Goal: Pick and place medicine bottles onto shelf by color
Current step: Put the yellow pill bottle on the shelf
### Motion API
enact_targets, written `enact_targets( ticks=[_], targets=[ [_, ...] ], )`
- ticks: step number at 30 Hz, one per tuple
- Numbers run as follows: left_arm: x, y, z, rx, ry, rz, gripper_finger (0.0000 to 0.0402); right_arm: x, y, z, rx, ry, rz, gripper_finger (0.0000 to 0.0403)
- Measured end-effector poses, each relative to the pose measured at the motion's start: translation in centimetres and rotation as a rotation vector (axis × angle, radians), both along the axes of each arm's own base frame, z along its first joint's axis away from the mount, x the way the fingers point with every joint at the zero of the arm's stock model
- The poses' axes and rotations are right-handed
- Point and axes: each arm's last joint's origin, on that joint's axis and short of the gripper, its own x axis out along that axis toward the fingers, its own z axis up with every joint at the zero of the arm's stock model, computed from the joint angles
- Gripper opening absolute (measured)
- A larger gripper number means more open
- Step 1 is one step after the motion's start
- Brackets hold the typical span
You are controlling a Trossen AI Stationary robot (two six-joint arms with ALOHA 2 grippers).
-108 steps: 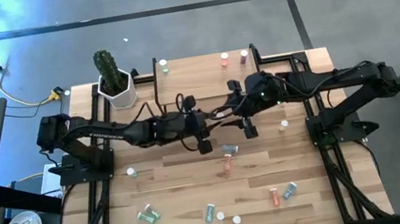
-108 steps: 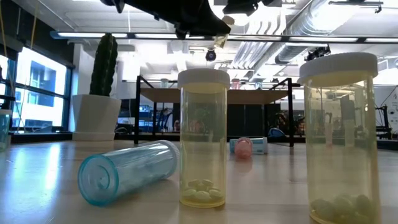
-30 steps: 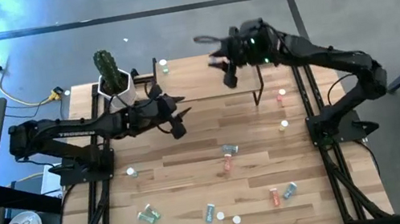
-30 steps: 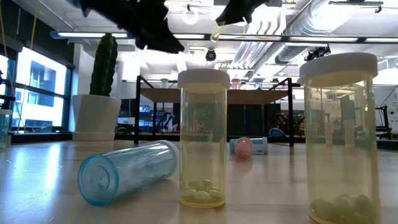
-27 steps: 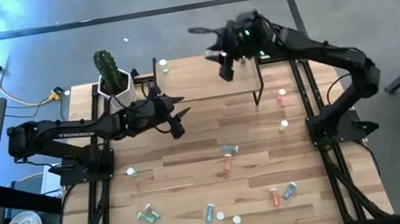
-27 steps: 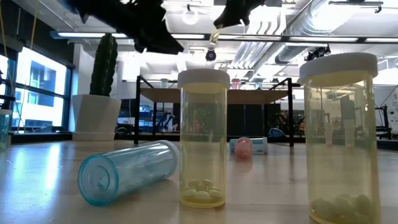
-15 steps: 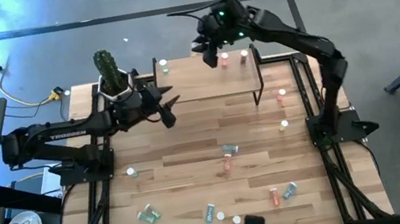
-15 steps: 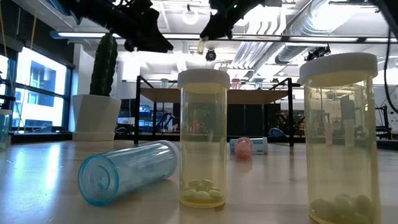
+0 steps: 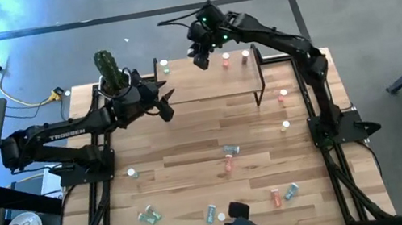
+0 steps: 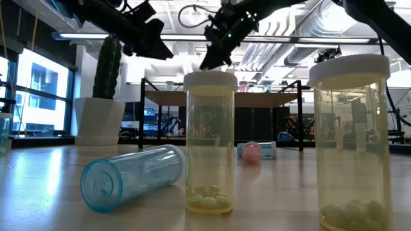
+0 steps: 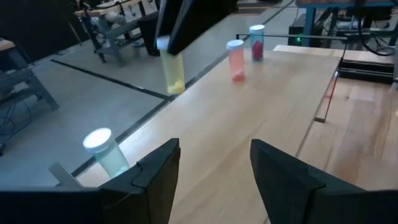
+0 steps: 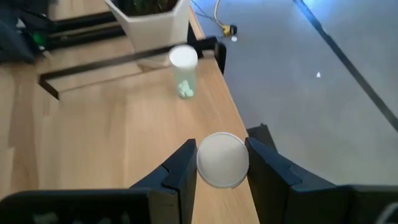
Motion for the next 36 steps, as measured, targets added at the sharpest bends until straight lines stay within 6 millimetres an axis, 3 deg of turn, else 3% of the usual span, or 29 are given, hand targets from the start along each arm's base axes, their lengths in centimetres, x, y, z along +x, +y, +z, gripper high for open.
enact_targets(
  ticks=[10, 36],
  targets=[
    [0.0, 0.0, 0.0, -0.001, 0.0, -0.004, 0.0186, 0.5, -0.3, -2.0, 0.055, 0.063, -0.006, 0.0106],
    [0.0, 0.0, 0.0, -0.011, -0.009, -0.009, 0.0186, 1.2, 0.3, -2.6, 0.057, 0.068, -0.032, 0.0106]
  ],
)
